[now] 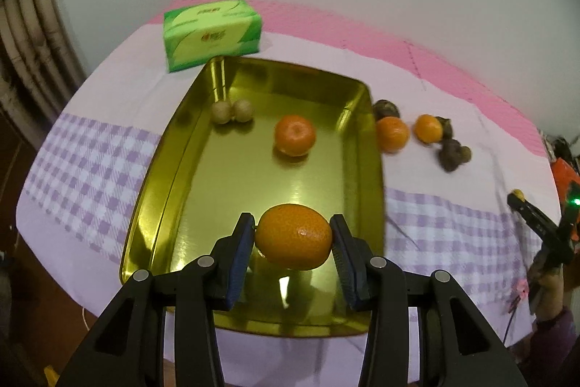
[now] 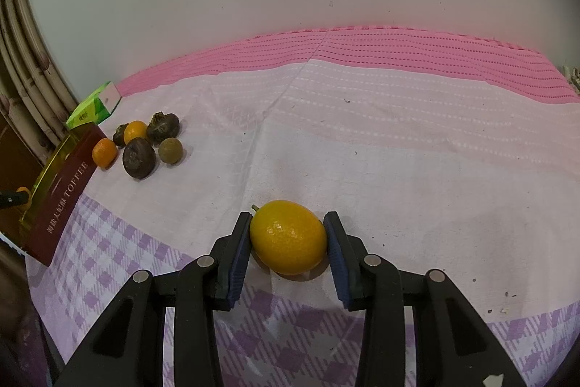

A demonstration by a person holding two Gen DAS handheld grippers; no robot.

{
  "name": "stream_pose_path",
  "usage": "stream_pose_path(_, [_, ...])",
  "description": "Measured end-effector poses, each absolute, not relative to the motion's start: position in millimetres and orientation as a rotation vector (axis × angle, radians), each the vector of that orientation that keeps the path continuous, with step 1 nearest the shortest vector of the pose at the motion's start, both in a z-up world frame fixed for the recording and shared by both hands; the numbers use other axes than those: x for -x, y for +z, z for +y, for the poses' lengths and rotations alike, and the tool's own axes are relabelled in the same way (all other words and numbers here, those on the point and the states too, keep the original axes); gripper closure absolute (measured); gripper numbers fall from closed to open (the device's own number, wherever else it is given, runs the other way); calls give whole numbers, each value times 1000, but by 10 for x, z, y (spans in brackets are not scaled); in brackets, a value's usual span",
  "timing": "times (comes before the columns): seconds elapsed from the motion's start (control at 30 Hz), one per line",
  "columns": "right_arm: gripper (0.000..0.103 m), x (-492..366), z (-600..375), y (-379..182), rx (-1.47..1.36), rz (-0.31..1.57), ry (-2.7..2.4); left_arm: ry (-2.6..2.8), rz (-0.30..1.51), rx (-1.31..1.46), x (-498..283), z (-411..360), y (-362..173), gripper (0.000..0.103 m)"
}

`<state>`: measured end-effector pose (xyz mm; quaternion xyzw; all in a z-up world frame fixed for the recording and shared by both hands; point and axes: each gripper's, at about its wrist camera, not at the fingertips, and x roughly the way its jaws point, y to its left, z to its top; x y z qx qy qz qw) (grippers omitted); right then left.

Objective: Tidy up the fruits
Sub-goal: 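Lower the mandarin into the gold tray and open the left gripper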

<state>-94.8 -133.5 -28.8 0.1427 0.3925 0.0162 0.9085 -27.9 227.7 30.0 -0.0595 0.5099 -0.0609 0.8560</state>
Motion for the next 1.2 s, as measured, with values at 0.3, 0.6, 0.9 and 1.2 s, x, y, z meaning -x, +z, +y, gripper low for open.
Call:
stream_pose_path(0.3, [66, 946, -1335, -288, -295, 810, 34, -77, 1079, 73, 55, 2364, 96, 59])
stream_pose_path(0.6, [66, 938, -1331, -284, -294, 811, 33, -31, 1058, 31, -78, 2400, 15, 59])
stream_pose_path(0.9, [66, 943, -1324, -297, -278, 816, 22, -5, 1046, -6, -147, 2396, -14, 59])
stream_pose_path(1.2, [66, 949, -1300, -283, -261, 820, 12, 22, 1040, -20, -151, 2422, -20, 59])
